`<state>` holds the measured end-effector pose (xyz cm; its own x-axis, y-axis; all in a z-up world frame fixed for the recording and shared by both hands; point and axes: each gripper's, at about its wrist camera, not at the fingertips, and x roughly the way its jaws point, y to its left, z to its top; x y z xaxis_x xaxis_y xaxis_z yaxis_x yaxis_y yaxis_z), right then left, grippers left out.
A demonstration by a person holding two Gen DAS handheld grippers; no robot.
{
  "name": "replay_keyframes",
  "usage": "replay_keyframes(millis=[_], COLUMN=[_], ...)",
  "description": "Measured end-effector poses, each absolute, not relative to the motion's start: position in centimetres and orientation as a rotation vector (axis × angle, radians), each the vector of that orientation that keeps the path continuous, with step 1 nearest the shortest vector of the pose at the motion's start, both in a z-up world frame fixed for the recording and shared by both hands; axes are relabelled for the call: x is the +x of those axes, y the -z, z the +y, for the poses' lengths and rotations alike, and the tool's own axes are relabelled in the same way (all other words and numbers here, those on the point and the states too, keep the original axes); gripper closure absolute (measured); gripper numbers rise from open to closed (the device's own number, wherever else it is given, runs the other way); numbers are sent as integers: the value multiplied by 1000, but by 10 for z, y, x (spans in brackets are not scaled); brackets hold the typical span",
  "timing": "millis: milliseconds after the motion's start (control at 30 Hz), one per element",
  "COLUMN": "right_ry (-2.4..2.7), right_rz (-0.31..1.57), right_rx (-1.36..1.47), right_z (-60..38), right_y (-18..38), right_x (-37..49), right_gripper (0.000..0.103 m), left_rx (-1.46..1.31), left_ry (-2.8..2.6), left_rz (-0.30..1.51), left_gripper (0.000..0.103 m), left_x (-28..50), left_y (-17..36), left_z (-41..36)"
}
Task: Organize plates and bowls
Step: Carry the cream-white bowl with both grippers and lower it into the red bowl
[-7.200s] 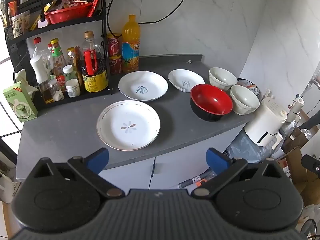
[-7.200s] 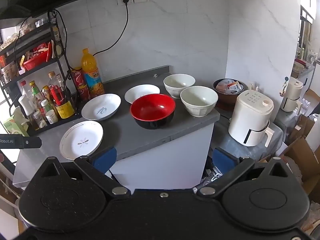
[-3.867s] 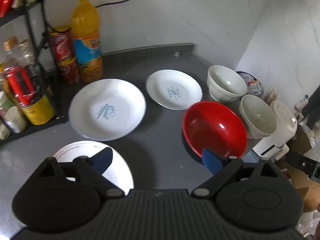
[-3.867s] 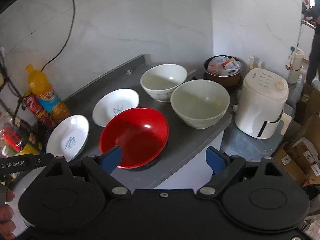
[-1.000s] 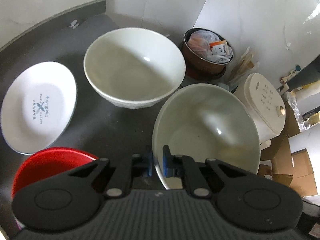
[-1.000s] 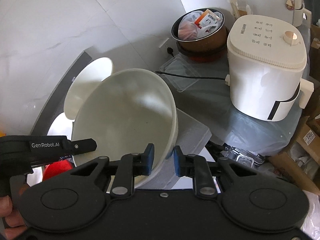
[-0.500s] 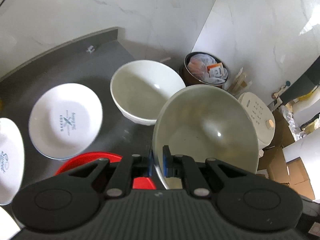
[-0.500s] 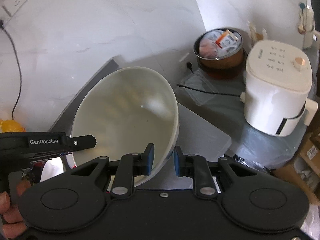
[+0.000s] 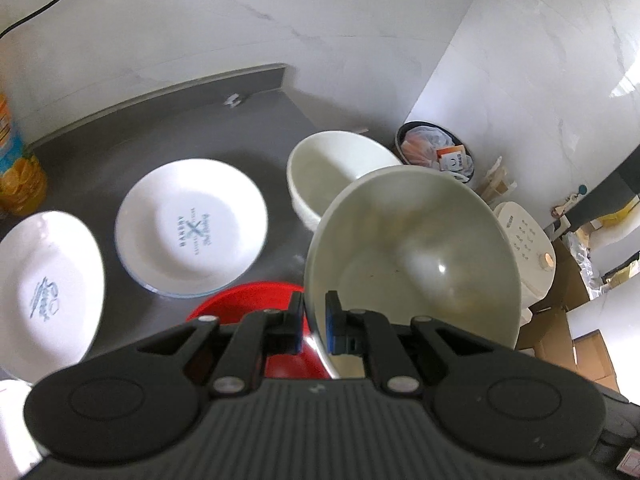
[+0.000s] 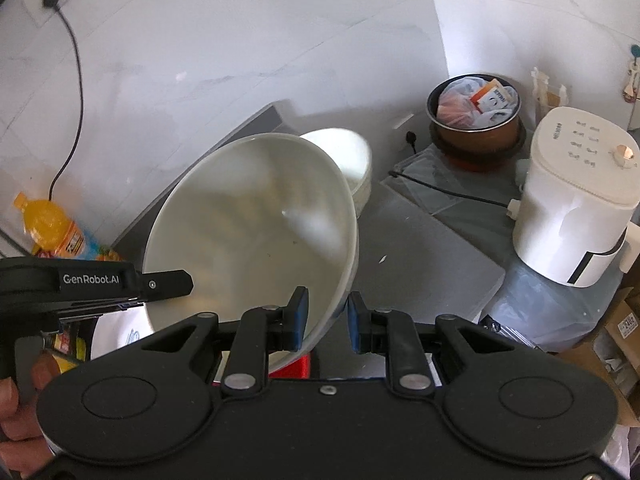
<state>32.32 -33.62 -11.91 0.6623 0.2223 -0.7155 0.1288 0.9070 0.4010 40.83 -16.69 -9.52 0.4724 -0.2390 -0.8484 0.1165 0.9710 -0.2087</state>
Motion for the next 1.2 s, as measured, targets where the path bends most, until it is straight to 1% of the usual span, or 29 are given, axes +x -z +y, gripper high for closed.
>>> replay_keyframes(millis=[500,767,933,1000,1133,1200], right_ry=[-98,-108,-112,-115,-113,-105], right_rz=[938,1028,1034,1044,1041,1036], right_rx=[381,364,327,326,311,294], right_z=[-296,-280,-272,-271,-269,-266], right_y=[131,148,151,154,155,154], right_x=[315,308,308,309,310,311], right_gripper=[82,81,81,81,78,78], left_rx=[-148,-124,-133,-135,-147,-151], left_ry=[182,171,156,148,135,121], left_rz=[1106,1130,1147,1151,1160,1167], left_gripper=[94,94,95,96,96,95], left_x=[388,377,375,375,375,377], left_y=[107,125,135,137,143,145], left_z=[-125,-116,-110,-107,-104,-103])
